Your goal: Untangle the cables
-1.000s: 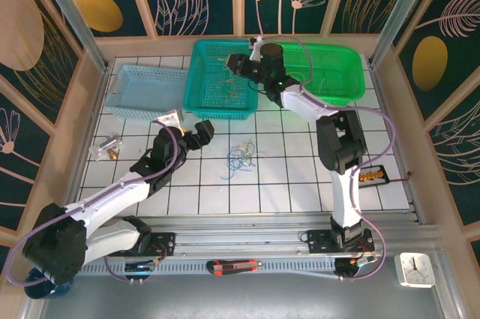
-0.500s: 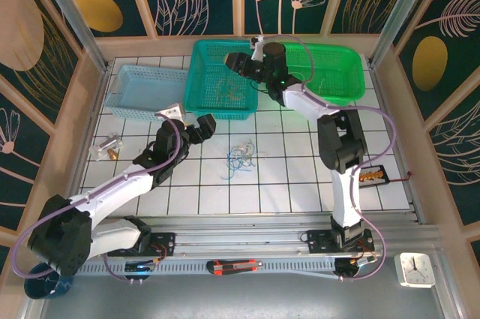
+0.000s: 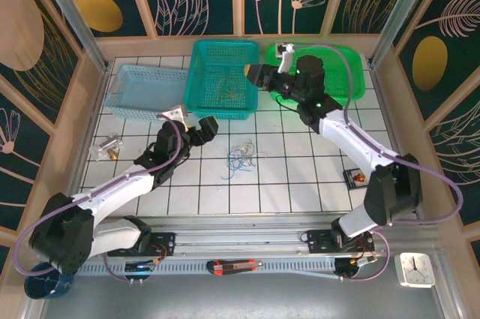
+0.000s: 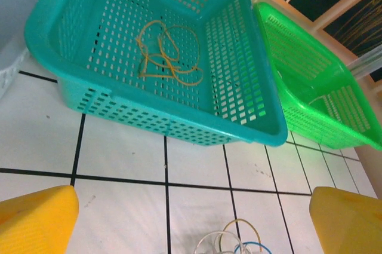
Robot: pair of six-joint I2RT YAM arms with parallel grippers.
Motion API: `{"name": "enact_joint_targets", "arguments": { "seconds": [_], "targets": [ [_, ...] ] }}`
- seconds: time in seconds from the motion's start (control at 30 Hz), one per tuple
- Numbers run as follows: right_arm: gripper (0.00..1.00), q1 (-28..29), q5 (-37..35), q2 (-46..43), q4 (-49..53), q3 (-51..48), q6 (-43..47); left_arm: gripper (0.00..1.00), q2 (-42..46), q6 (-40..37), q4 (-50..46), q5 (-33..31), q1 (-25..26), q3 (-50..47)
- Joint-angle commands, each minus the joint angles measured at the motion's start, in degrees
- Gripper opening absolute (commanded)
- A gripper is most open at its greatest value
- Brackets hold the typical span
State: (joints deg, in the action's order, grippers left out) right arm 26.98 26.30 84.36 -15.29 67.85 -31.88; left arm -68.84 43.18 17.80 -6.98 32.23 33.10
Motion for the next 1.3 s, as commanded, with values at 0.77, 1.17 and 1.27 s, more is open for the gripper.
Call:
{"name": "enact_joint_targets", "arguments": {
  "seconds": [0.77,1.17,1.27],
  "targets": [
    [0.45,24.1,-17.6,-7.2,4.6,-32.0,-0.6,0.99,-5.8,3.6,2.3,11.3,-0.2,-2.7],
    [0.43,26.8,-20.0,3.5,4.6,-27.0,-0.8,0.99,-7.0,2.3,4.1,12.1,-0.2,-2.0],
    [0.43,26.7,-20.3,5.0,4.7,-26.0,-0.5,0.99,-7.2,2.4,4.7,12.1,-0.2,-2.3]
  ]
}}
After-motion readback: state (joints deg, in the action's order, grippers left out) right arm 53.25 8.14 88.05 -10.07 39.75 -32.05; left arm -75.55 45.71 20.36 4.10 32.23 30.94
